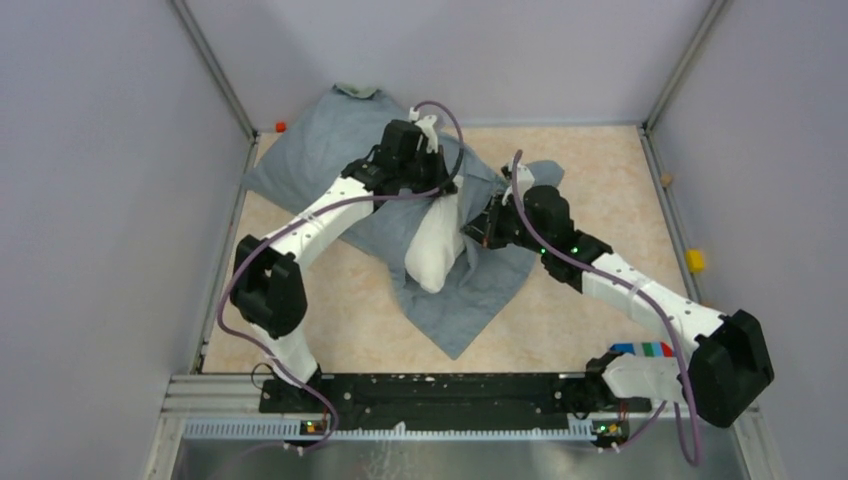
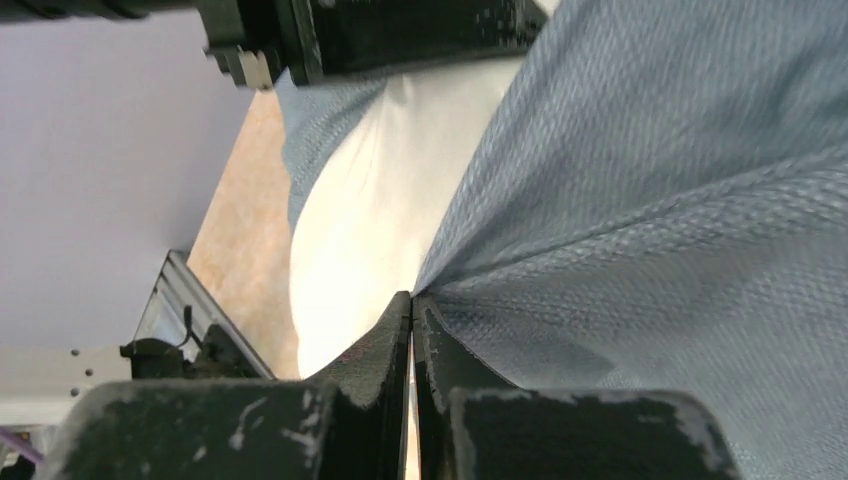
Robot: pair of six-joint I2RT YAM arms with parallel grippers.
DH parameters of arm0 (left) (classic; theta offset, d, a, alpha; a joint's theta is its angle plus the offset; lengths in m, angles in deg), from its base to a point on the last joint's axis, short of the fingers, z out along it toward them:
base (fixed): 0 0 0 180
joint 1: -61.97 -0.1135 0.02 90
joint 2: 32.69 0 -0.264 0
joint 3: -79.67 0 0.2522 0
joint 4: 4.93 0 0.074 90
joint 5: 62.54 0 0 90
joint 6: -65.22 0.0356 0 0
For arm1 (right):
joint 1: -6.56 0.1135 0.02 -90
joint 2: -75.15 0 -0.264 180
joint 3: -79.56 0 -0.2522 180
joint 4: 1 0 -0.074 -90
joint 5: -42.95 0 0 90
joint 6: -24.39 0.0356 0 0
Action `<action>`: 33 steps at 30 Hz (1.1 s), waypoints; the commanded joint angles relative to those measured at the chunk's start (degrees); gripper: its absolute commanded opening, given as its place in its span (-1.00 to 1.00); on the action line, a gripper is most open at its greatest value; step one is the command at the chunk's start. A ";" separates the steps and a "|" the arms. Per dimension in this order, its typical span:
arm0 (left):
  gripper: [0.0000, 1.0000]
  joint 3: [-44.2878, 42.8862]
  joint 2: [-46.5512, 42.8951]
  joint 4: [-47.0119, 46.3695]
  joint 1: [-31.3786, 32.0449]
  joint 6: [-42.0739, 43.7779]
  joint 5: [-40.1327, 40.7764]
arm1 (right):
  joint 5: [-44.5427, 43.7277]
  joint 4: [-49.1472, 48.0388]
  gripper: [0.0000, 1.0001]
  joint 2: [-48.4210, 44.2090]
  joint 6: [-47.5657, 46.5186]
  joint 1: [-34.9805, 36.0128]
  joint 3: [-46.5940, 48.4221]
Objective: Put the pillow into the pillowcase
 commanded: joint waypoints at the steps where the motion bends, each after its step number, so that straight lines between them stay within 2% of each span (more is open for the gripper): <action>1: -1.00 -7.20 6.43 -3.34 0.30 0.05 1.35 | 1.40 1.57 -1.00 -0.59 0.28 -2.73 -0.63; 2: -0.98 -7.27 8.01 -3.00 0.57 0.46 0.34 | 0.52 2.48 -1.00 -0.54 0.75 -4.02 -0.53; 4: -0.78 -6.49 9.52 -2.33 1.62 1.92 0.09 | -3.06 6.04 -1.00 0.06 0.63 -5.66 0.53; 9: 0.12 -4.38 5.11 -0.58 4.40 6.75 2.40 | -10.69 11.67 -1.00 2.43 0.07 -6.52 2.06; 12: 0.50 -4.00 0.09 2.44 5.31 7.52 3.20 | -12.55 12.24 -1.00 2.51 1.84 -7.08 0.69; 14: 0.65 -3.15 -3.16 4.87 7.12 8.82 4.76 | -14.58 12.50 -1.00 2.19 3.38 -7.29 -0.69; 18: 0.80 0.17 -7.54 11.72 13.18 11.09 13.56 | -13.67 10.64 -1.00 1.24 4.85 -7.39 -3.41; 20: 0.96 3.46 -9.21 13.68 15.62 10.13 18.59 | -12.40 9.37 -0.99 1.51 5.29 -7.39 -4.13; 24: 0.98 10.42 -10.70 13.76 19.40 7.08 23.91 | -10.21 6.80 -0.55 2.26 7.27 -6.78 -5.81; 26: 0.98 12.10 -9.56 13.55 20.83 5.87 26.40 | -11.16 5.96 -0.39 2.52 8.19 -6.01 -6.41; 30: 0.98 11.67 -3.96 13.64 22.12 3.45 33.50 | -13.85 3.64 -0.21 3.29 10.51 -5.20 -8.02; 33: 0.97 9.14 -0.20 13.57 22.15 1.76 39.90 | -16.34 0.68 -0.19 4.95 12.74 -5.17 -9.97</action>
